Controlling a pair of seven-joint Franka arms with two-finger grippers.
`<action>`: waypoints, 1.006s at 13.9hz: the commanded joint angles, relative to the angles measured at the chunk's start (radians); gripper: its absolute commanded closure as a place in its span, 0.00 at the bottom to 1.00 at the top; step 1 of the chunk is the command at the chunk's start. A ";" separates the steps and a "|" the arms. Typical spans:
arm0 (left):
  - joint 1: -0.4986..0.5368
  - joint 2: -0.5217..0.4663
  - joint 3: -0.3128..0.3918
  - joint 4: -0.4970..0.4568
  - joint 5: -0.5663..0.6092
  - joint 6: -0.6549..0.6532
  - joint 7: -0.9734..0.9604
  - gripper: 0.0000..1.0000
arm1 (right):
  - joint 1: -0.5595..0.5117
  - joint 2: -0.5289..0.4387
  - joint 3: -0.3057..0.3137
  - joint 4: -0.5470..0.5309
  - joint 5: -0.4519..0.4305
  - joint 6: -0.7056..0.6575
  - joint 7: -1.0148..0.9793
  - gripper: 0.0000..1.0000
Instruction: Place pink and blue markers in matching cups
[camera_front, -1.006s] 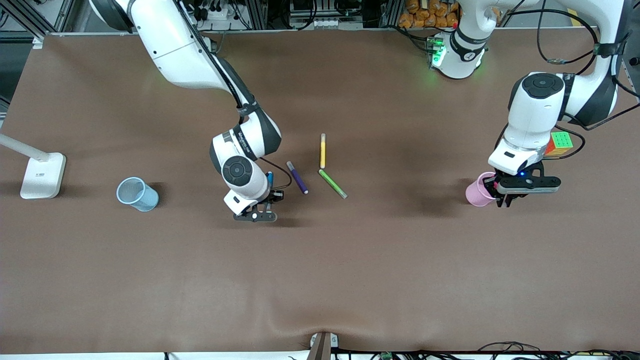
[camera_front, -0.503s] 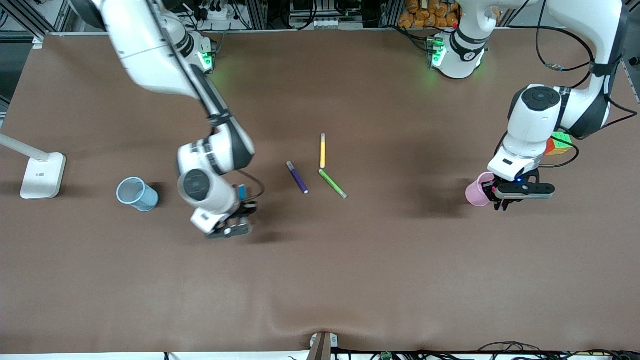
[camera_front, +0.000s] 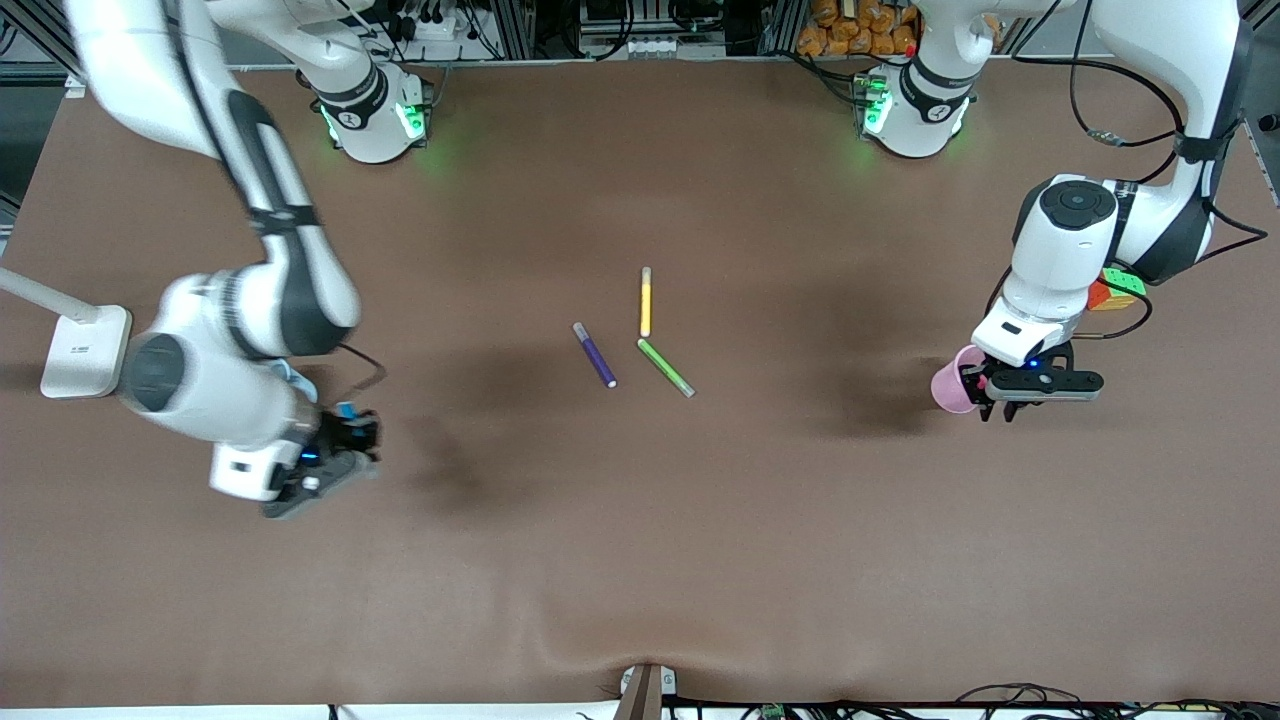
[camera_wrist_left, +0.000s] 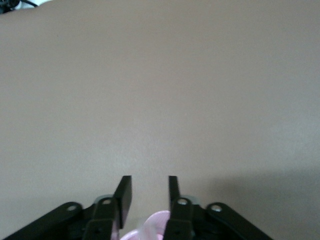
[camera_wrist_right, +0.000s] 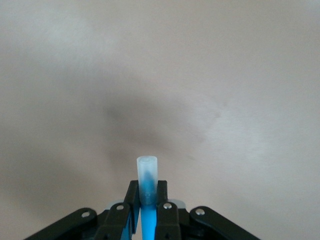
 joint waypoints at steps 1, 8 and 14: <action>0.015 -0.010 -0.009 0.029 0.025 0.006 -0.004 0.00 | -0.136 -0.053 0.027 -0.047 0.070 -0.027 -0.427 1.00; 0.007 -0.025 -0.073 0.155 -0.018 -0.143 -0.004 0.00 | -0.324 -0.032 0.023 -0.050 0.433 -0.350 -1.128 1.00; 0.007 -0.021 -0.157 0.356 -0.236 -0.455 0.006 0.00 | -0.407 -0.001 0.021 -0.087 0.425 -0.482 -1.140 1.00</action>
